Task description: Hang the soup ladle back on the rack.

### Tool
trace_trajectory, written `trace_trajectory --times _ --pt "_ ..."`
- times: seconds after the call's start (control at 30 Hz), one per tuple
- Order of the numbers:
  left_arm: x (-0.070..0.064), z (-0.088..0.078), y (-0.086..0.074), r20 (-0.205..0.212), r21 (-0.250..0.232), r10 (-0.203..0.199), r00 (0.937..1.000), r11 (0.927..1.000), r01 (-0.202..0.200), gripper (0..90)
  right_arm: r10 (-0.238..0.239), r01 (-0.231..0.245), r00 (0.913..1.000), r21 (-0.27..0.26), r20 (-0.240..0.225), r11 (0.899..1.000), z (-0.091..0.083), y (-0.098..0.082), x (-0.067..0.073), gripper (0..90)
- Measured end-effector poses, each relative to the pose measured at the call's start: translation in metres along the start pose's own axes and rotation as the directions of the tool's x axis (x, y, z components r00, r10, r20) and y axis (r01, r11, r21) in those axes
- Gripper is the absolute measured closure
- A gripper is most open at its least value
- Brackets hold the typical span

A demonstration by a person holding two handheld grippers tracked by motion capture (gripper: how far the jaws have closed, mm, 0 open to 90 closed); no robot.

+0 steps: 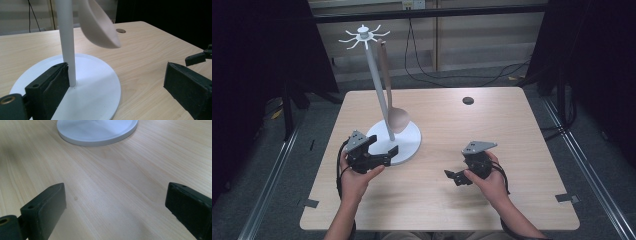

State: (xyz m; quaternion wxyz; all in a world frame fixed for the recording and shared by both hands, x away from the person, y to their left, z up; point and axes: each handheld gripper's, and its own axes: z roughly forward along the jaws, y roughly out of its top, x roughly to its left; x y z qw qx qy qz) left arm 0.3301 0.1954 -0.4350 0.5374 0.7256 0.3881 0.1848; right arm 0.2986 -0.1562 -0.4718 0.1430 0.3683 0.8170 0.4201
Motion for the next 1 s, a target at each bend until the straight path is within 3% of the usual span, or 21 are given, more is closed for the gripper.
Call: trace_trajectory --times 0.53,1.0 --pt "-0.001 0.001 -0.018 0.020 0.026 0.008 0.9998 0.9996 -0.008 4.4 -0.003 0.003 1.0000 0.009 0.006 1.000 -0.002 -0.002 0.000 2.7" --pt "-0.002 0.003 -0.028 0.038 0.056 -0.023 0.9990 0.9982 0.020 4.6 -0.004 0.004 1.0000 0.020 0.008 1.000 -0.001 -0.007 0.000 2.6"
